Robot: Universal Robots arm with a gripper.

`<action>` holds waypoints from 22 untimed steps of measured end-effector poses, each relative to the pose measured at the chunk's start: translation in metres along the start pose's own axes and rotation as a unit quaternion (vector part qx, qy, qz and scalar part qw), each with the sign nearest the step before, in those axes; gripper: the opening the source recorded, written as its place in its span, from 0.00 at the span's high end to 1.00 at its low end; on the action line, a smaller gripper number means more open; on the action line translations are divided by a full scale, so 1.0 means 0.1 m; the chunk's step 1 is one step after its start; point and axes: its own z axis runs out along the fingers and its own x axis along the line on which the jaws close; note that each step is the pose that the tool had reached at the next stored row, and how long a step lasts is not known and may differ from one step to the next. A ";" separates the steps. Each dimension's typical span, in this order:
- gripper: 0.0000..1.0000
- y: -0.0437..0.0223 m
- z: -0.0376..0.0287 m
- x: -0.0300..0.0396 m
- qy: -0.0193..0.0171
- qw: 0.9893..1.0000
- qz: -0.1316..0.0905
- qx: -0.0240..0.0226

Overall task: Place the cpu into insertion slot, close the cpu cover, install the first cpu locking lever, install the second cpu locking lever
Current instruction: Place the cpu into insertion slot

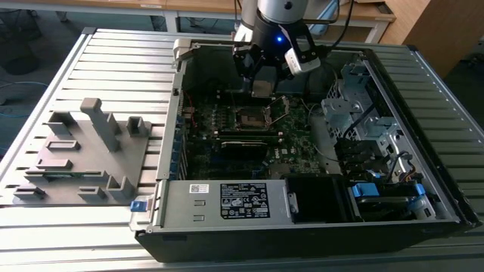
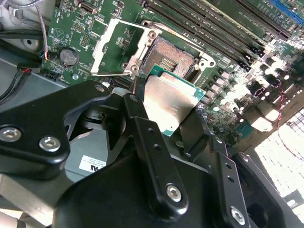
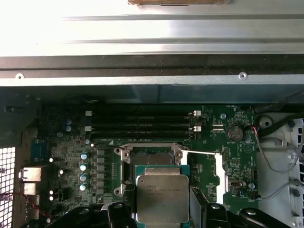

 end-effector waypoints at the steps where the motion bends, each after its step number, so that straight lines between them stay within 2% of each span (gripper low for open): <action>1: 0.46 -0.001 0.006 0.000 0.000 1.000 0.000 0.000; 22: 0.46 -0.005 0.055 -0.001 0.000 1.000 0.000 0.000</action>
